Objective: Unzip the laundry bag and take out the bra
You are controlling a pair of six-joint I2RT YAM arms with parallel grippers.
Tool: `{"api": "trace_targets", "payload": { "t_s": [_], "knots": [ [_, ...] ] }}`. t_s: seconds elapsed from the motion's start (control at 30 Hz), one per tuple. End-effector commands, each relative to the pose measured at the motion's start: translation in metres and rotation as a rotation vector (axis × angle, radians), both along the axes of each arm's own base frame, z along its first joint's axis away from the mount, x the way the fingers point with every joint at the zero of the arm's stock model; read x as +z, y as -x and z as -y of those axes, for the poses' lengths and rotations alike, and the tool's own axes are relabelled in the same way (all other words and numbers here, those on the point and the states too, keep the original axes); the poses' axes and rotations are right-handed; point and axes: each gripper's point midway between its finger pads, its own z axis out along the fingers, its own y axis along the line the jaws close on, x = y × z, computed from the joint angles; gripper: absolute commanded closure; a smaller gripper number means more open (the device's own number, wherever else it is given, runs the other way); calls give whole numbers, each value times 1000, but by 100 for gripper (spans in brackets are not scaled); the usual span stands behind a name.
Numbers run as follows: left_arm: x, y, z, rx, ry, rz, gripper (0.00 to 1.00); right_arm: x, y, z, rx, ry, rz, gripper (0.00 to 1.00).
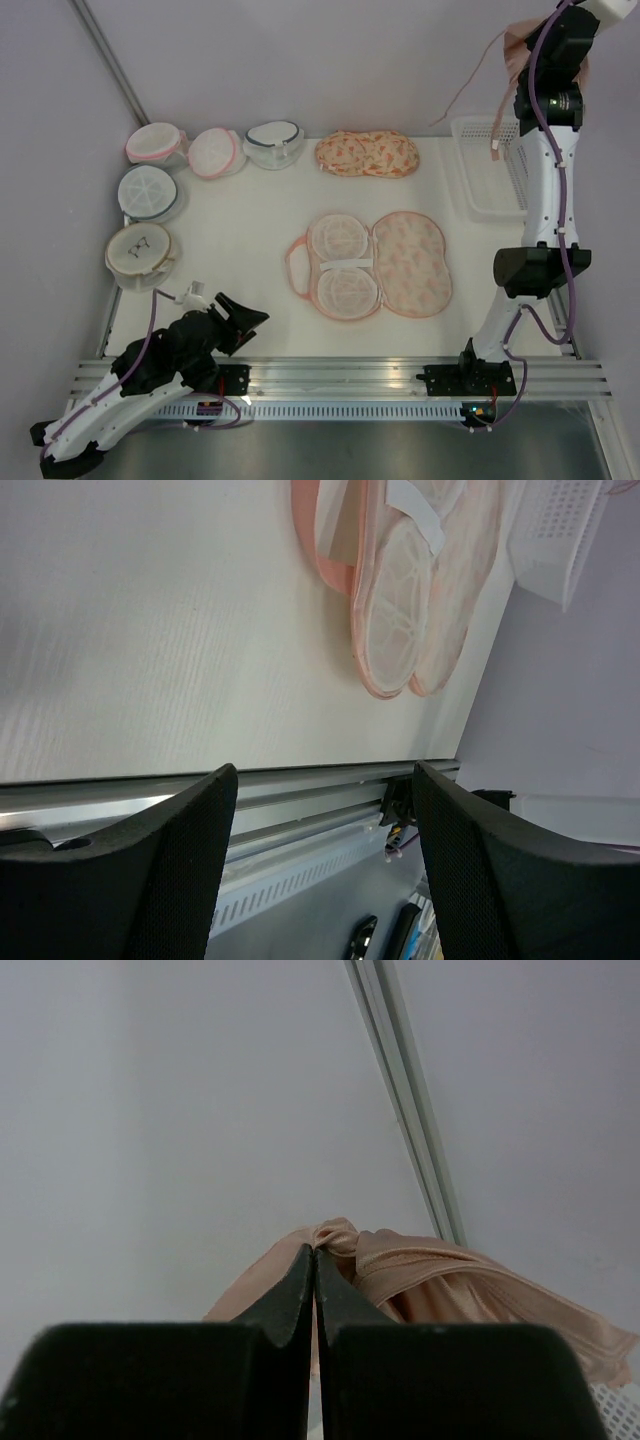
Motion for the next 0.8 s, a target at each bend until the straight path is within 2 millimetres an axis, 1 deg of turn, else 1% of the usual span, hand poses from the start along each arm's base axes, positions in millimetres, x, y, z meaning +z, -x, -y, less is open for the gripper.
{"api": "trace_targets", "payload": {
  "t_s": [0.0,0.07,0.1,0.17,0.23,0.27,0.3,0.33,0.37,0.43,0.5,0.53,0.6,0.67,0.77],
  "knots": [
    [10,8,-1,0,74,-17,25,14,-5,14,0,-11,77,100],
    [7,8,0,2,72,-26,25,2,-13,20,6,-24,60,99],
    [6,8,0,4,72,-31,25,-6,-16,27,-2,-29,43,100],
    [3,8,0,8,69,-41,25,-24,-25,35,-11,-44,10,100],
    [-1,9,1,10,69,-59,25,-52,-37,44,-22,-54,-37,100],
    [-2,9,2,8,71,-63,25,-60,-40,47,-28,-61,-51,100],
    [-2,9,2,7,72,-67,25,-75,-42,55,-53,-71,-78,100],
    [-2,9,2,8,73,-68,25,-88,-46,60,-69,-78,-99,100],
    [-2,10,2,6,73,-68,25,-104,-50,64,-78,-92,-121,100],
    [-4,10,2,6,68,-74,24,-129,-54,73,-122,-111,-159,100],
    [-3,10,2,9,68,-75,25,-164,-62,77,-136,-133,-215,99],
    [-2,10,2,9,68,-75,25,-178,-65,75,-130,-145,-236,99],
    [-4,10,3,9,63,-83,25,-214,-73,73,-118,-165,-299,100],
    [-4,10,3,9,63,-87,25,-239,-77,71,-104,-177,-350,100],
    [-5,11,3,7,64,-90,25,-266,-79,69,-98,-199,-398,100]
  ]
}}
